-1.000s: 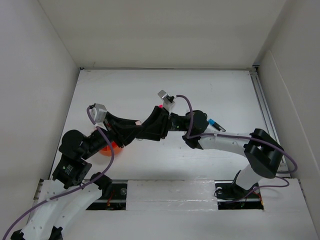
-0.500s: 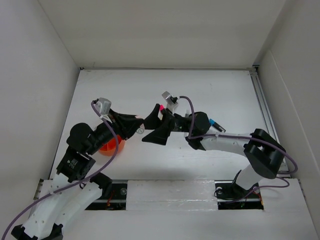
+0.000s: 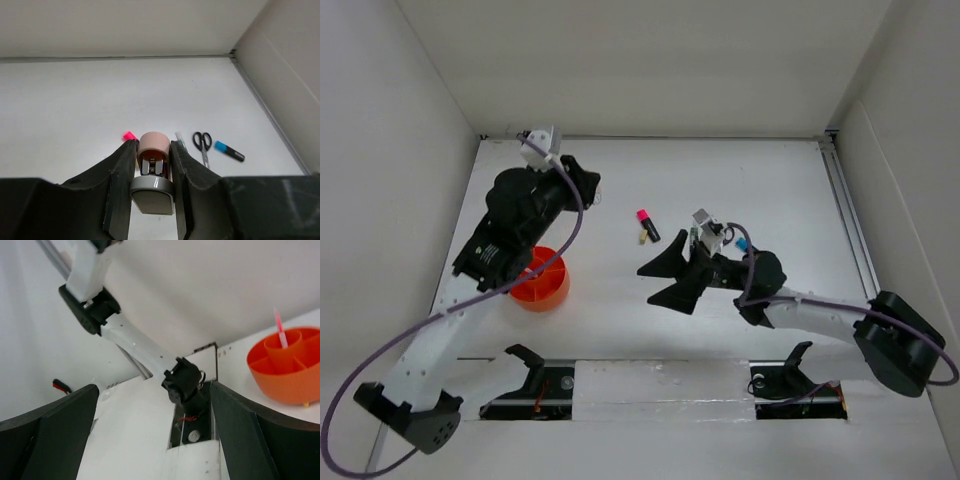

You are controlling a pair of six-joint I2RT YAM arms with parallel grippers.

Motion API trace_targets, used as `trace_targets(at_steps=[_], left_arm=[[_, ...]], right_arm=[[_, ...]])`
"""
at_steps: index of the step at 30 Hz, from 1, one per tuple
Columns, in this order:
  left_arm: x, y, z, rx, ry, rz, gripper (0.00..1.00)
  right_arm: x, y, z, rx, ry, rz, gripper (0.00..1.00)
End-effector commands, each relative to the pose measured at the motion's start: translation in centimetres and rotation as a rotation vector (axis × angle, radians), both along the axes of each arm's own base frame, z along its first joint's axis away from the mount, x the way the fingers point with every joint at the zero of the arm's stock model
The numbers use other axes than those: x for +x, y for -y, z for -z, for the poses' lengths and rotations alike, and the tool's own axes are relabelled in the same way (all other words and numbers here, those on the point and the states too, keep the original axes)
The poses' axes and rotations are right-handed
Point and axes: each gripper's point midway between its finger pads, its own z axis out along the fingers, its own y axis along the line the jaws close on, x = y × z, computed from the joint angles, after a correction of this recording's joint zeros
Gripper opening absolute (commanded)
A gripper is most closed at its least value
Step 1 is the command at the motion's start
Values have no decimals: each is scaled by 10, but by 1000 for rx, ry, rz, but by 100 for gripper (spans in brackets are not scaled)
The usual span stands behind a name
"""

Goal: Sort the stationery into containers
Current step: Place the stapler in the storage box.

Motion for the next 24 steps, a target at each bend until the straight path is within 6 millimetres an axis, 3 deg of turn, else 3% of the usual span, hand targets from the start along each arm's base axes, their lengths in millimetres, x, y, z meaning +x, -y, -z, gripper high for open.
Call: trace_targets(at_steps=[1, 2, 4, 5, 7, 8, 9, 10, 11, 14, 15, 18, 19, 21, 22, 24], left_arm=[[47, -2, -28, 70, 39, -120, 0], [56, 1, -25, 104, 22, -127, 0], [77, 2, -27, 122, 9, -144, 0], [104, -13, -27, 123, -8, -183, 0], [126, -20, -22, 42, -63, -107, 0], [144, -41, -21, 37, -83, -134, 0], [143, -42, -23, 50, -79, -132, 0], [146, -50, -23, 66, -74, -177, 0], [143, -61, -27, 78, -45, -213, 0], [137, -95, -27, 85, -15, -311, 0], [129, -118, -18, 82, -22, -349, 0], [114, -152, -11, 113, 15, -431, 0], [104, -168, 0, 129, 24, -453, 0], [95, -178, 13, 166, 31, -443, 0], [89, -194, 28, 176, 10, -471, 0], [87, -201, 38, 177, 14, -452, 0]], right_arm=[[-26, 31, -64, 238, 295, 58, 99], [-29, 40, -76, 262, 341, 95, 99], [-30, 39, -65, 200, 305, 119, 99], [-30, 42, -67, 193, 311, 138, 99], [-33, 52, -67, 156, 315, 182, 99], [-33, 56, -69, 150, 318, 198, 99], [-40, 67, -79, 171, 354, 221, 99], [-38, 67, -68, 114, 325, 228, 99], [-45, 76, -81, 140, 351, 245, 99], [-45, 82, -73, 93, 319, 264, 99], [-45, 84, -73, 91, 314, 273, 99], [-52, 88, -68, 81, 317, 252, 99], [-56, 87, -67, 81, 320, 234, 99], [-59, 87, -62, 70, 299, 216, 99], [-61, 87, -61, 68, 305, 201, 99], [-69, 88, -58, 67, 294, 164, 99]])
